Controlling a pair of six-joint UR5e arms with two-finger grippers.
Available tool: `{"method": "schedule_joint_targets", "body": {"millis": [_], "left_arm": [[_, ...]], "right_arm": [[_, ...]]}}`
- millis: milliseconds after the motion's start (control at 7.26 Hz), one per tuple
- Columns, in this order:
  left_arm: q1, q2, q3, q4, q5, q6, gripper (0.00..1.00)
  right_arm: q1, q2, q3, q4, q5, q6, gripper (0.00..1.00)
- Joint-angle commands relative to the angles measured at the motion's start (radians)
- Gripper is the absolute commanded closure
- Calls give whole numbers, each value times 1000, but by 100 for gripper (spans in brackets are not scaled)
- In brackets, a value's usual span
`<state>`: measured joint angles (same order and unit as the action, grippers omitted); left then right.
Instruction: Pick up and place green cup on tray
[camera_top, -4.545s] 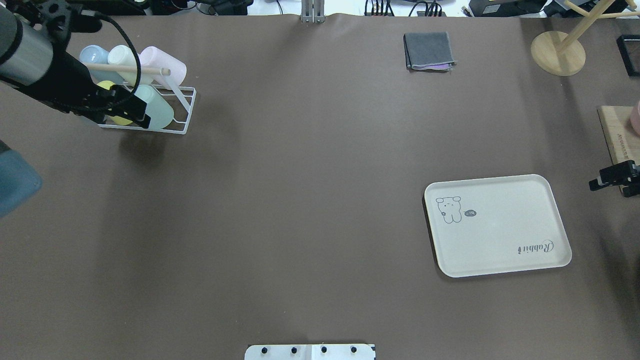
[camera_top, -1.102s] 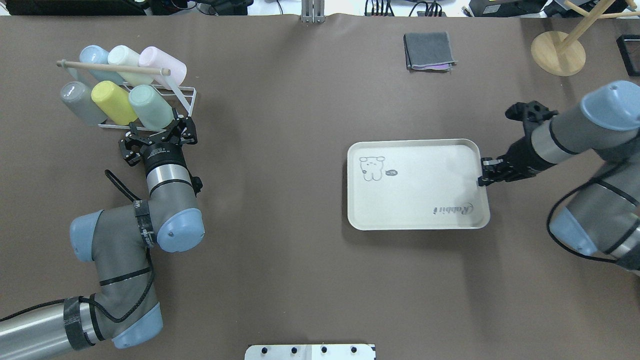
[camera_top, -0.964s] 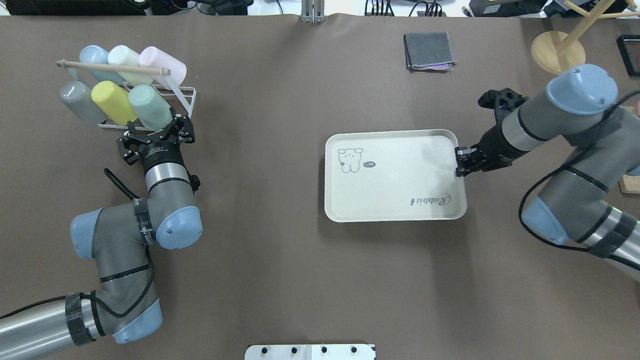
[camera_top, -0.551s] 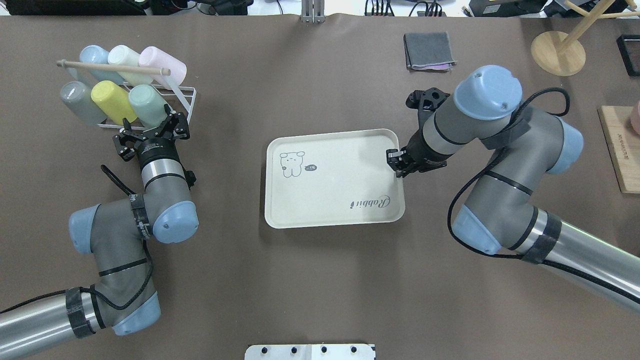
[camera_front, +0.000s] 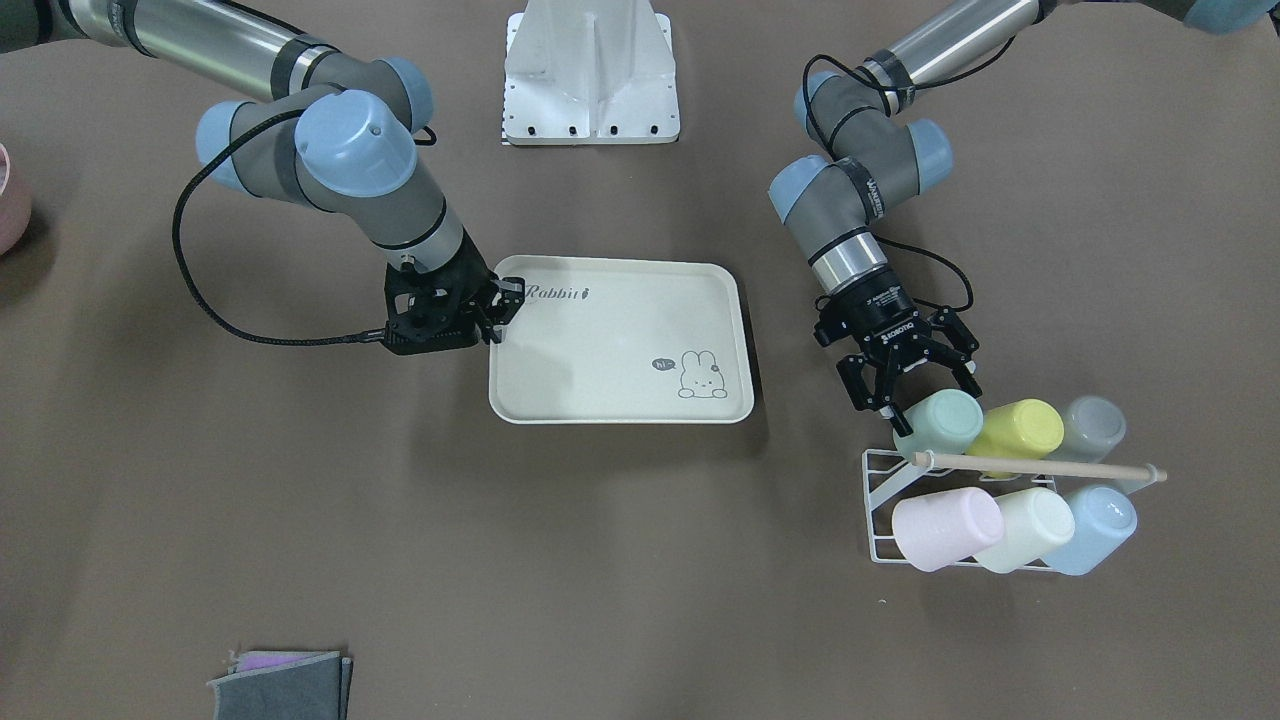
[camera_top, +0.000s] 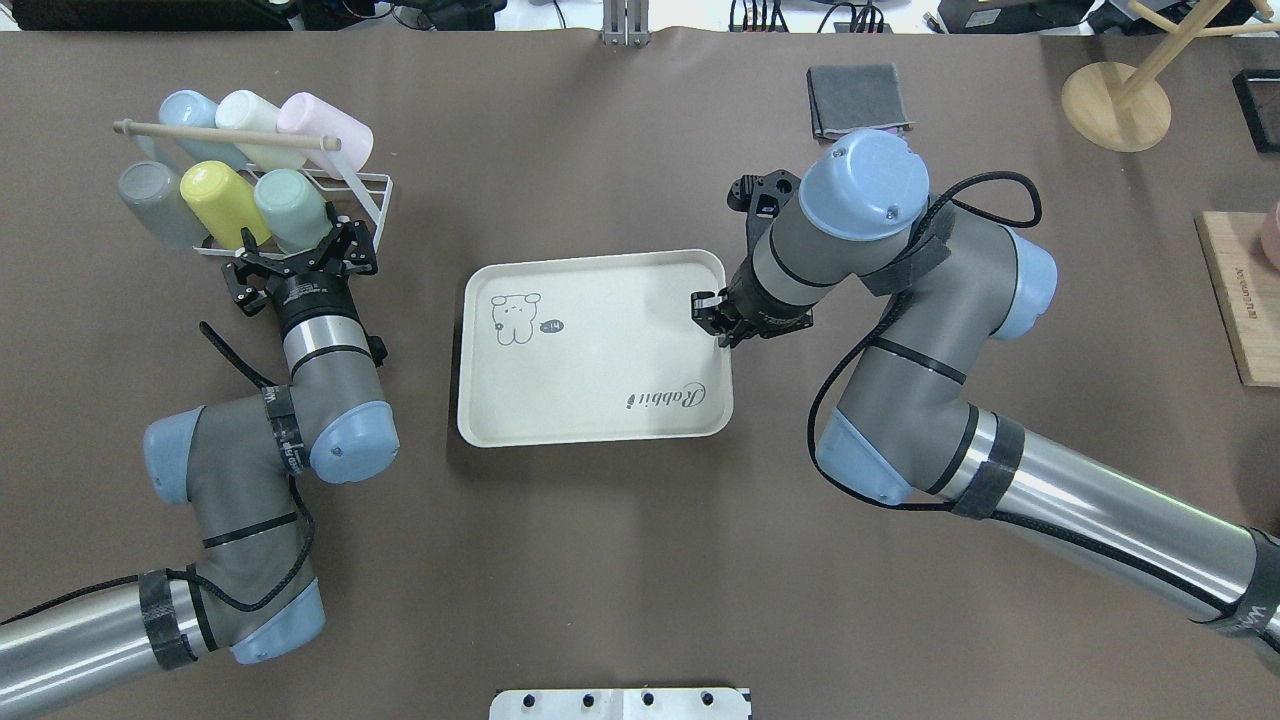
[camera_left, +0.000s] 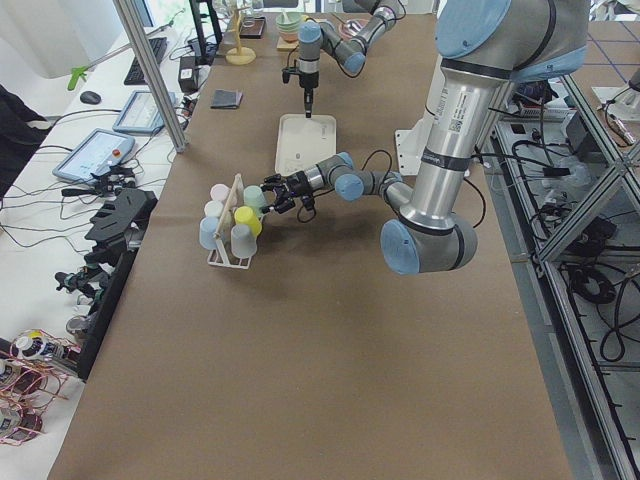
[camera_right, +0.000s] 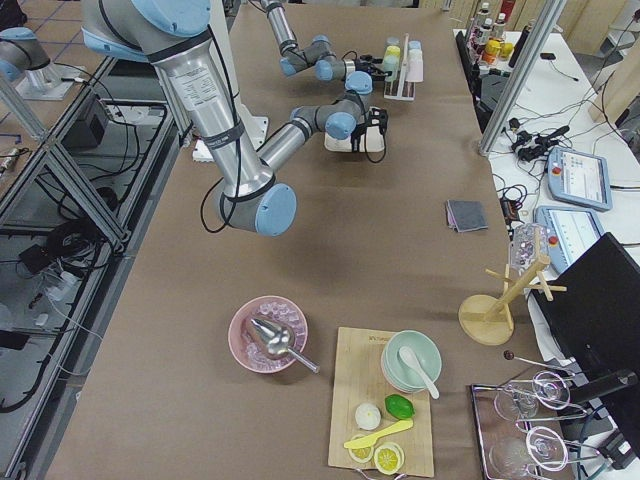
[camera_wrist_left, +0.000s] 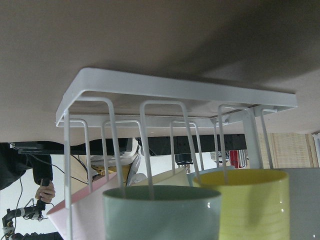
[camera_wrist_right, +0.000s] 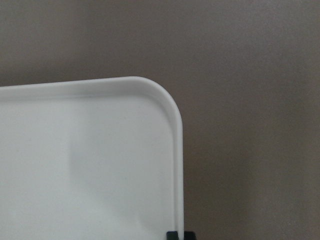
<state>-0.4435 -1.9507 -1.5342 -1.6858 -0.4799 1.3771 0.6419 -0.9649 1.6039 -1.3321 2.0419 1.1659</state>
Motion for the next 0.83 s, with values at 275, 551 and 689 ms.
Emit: {"method": "schedule_joint_targets", "body": {"millis": [275, 551, 689], "left_arm": [[-3, -34, 40, 0, 24, 4, 1], [-11, -34, 40, -2, 24, 3, 1], [-15, -34, 43, -3, 24, 3, 1]], "right_arm": [[-1, 14, -48, 10, -2, -2, 100], [-1, 9, -50, 10, -2, -2, 100], [-1, 6, -50, 10, -2, -2, 100]]}}
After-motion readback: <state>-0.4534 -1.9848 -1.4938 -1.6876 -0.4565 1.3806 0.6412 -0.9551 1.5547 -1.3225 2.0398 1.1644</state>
